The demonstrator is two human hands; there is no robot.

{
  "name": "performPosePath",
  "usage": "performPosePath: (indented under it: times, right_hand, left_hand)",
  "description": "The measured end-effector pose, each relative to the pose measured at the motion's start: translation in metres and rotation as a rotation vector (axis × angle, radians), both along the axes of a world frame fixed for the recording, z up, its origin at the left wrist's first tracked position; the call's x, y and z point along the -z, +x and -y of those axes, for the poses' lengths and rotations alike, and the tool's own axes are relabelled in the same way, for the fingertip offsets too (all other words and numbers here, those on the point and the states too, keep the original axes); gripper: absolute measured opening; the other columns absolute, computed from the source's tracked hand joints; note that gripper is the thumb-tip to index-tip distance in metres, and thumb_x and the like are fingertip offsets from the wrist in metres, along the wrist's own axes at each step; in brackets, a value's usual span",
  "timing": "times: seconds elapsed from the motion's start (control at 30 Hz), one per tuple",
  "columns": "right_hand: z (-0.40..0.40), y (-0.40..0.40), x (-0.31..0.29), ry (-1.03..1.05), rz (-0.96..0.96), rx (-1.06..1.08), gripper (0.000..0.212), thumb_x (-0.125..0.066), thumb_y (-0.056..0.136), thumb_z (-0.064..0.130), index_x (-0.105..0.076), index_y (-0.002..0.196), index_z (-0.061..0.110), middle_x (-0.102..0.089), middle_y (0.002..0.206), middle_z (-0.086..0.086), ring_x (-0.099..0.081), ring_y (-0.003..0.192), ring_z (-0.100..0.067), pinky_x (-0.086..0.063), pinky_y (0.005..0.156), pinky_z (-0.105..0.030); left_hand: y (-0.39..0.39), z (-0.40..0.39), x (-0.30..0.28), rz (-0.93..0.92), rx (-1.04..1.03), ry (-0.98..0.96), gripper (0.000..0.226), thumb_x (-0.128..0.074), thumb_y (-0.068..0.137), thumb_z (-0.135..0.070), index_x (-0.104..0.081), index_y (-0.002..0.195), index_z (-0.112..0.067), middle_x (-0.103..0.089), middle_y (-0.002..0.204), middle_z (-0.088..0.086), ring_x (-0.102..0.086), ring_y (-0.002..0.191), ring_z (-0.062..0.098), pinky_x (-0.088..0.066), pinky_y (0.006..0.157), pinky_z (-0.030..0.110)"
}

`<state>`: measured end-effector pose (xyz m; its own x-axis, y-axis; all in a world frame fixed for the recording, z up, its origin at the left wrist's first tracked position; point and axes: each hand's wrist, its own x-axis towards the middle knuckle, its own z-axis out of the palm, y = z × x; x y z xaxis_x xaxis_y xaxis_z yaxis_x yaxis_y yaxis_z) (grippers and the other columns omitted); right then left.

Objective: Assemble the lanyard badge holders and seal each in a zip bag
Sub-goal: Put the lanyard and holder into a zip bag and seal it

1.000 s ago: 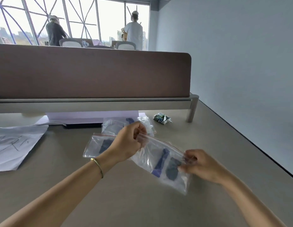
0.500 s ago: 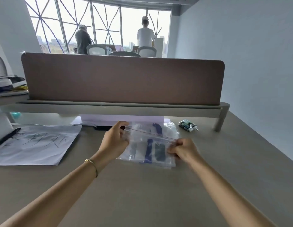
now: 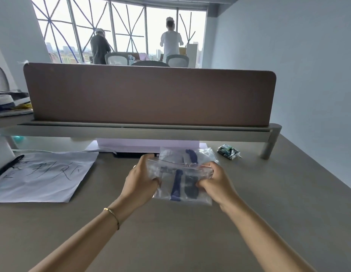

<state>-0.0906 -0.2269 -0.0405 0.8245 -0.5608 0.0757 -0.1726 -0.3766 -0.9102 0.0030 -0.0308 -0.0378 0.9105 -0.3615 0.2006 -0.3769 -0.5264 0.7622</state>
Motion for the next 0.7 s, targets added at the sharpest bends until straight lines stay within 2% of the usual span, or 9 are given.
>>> performPosePath:
  times: [0.07, 0.13, 0.3, 0.4, 0.47, 0.53, 0.6, 0.67, 0.7]
  right_hand:
    - [0.004, 0.003, -0.009, 0.055, 0.088, 0.024, 0.044, -0.069, 0.069, -0.012, -0.064, 0.101, 0.018, -0.060, 0.077, 0.001, -0.054, 0.061, -0.015, -0.048, 0.058, -0.027]
    - [0.015, 0.010, -0.019, 0.033, 0.174, 0.092, 0.048, -0.073, 0.065, -0.009, -0.065, 0.104, 0.018, -0.060, 0.081, -0.001, -0.054, 0.063, -0.015, -0.045, 0.058, -0.024]
    - [0.042, 0.033, -0.032, -0.134, 0.162, 0.211, 0.053, -0.075, 0.065, 0.001, -0.063, 0.108, 0.030, -0.066, 0.094, 0.006, -0.062, 0.079, -0.013, -0.043, 0.069, -0.025]
    - [0.052, 0.049, -0.026, -0.176, 0.112, 0.223, 0.048, -0.071, 0.068, 0.001, -0.066, 0.110, 0.024, -0.070, 0.100, 0.004, -0.065, 0.094, -0.017, -0.049, 0.079, -0.027]
    - [0.058, 0.058, -0.018, -0.190, 0.067, 0.227, 0.048, -0.069, 0.070, 0.001, -0.067, 0.113, 0.022, -0.072, 0.101, 0.002, -0.066, 0.094, -0.019, -0.051, 0.080, -0.029]
    - [0.064, 0.065, -0.011, -0.246, 0.007, 0.219, 0.051, -0.067, 0.072, 0.004, -0.064, 0.120, 0.023, -0.070, 0.104, 0.002, -0.065, 0.096, -0.021, -0.049, 0.081, -0.030]
    - [0.068, 0.069, -0.004, -0.312, -0.066, 0.185, 0.057, -0.067, 0.077, 0.008, -0.057, 0.131, 0.023, -0.065, 0.119, -0.001, -0.061, 0.110, -0.022, -0.045, 0.089, -0.030]
    - [0.071, 0.072, 0.003, -0.329, -0.099, 0.133, 0.060, -0.066, 0.082, 0.010, -0.049, 0.138, 0.023, -0.059, 0.134, -0.003, -0.055, 0.122, -0.024, -0.041, 0.094, -0.031]
    - [0.073, 0.073, 0.005, -0.340, -0.111, 0.107, 0.057, -0.063, 0.084, 0.011, -0.047, 0.138, 0.023, -0.057, 0.136, -0.004, -0.054, 0.124, -0.026, -0.040, 0.093, -0.032]
  left_hand:
    - [0.001, 0.006, -0.008, 0.010, -0.003, -0.093, 0.067, -0.065, 0.079, -0.008, -0.041, 0.134, -0.039, -0.057, 0.110, -0.002, -0.055, 0.085, 0.007, -0.043, 0.058, 0.018]
    - [0.004, 0.015, -0.018, 0.010, -0.002, -0.155, 0.068, -0.061, 0.082, -0.006, -0.040, 0.139, -0.038, -0.054, 0.115, -0.004, -0.055, 0.078, 0.003, -0.041, 0.052, 0.011]
    - [0.022, 0.048, -0.026, -0.003, 0.023, -0.164, 0.065, -0.059, 0.082, -0.007, -0.041, 0.138, -0.035, -0.059, 0.111, -0.001, -0.060, 0.068, 0.015, -0.042, 0.049, 0.019]
    - [0.038, 0.067, -0.013, -0.030, 0.010, -0.128, 0.064, -0.060, 0.081, -0.010, -0.042, 0.138, -0.032, -0.059, 0.116, 0.003, -0.061, 0.081, 0.019, -0.044, 0.059, 0.026]
    - [0.046, 0.076, -0.003, -0.056, 0.008, -0.113, 0.062, -0.059, 0.081, -0.010, -0.043, 0.137, -0.031, -0.059, 0.122, 0.005, -0.062, 0.088, 0.022, -0.050, 0.065, 0.029]
    - [0.051, 0.081, 0.006, 0.002, -0.026, 0.017, 0.059, -0.057, 0.085, -0.015, -0.041, 0.138, -0.033, -0.053, 0.133, 0.002, -0.054, 0.112, 0.024, -0.051, 0.087, 0.038]
    - [0.055, 0.083, 0.012, 0.053, -0.067, 0.132, 0.058, -0.054, 0.088, -0.023, -0.037, 0.142, -0.037, -0.034, 0.152, 0.004, -0.030, 0.138, 0.027, -0.040, 0.105, 0.045]
    - [0.058, 0.084, 0.015, -0.031, -0.029, 0.096, 0.062, -0.050, 0.090, -0.020, -0.032, 0.145, -0.041, -0.007, 0.163, 0.003, -0.015, 0.148, 0.031, -0.041, 0.106, 0.047]
    - [0.058, 0.085, 0.015, -0.055, 0.003, 0.080, 0.063, -0.048, 0.090, -0.018, -0.032, 0.145, -0.044, 0.000, 0.164, 0.002, -0.017, 0.148, 0.033, -0.045, 0.104, 0.048]
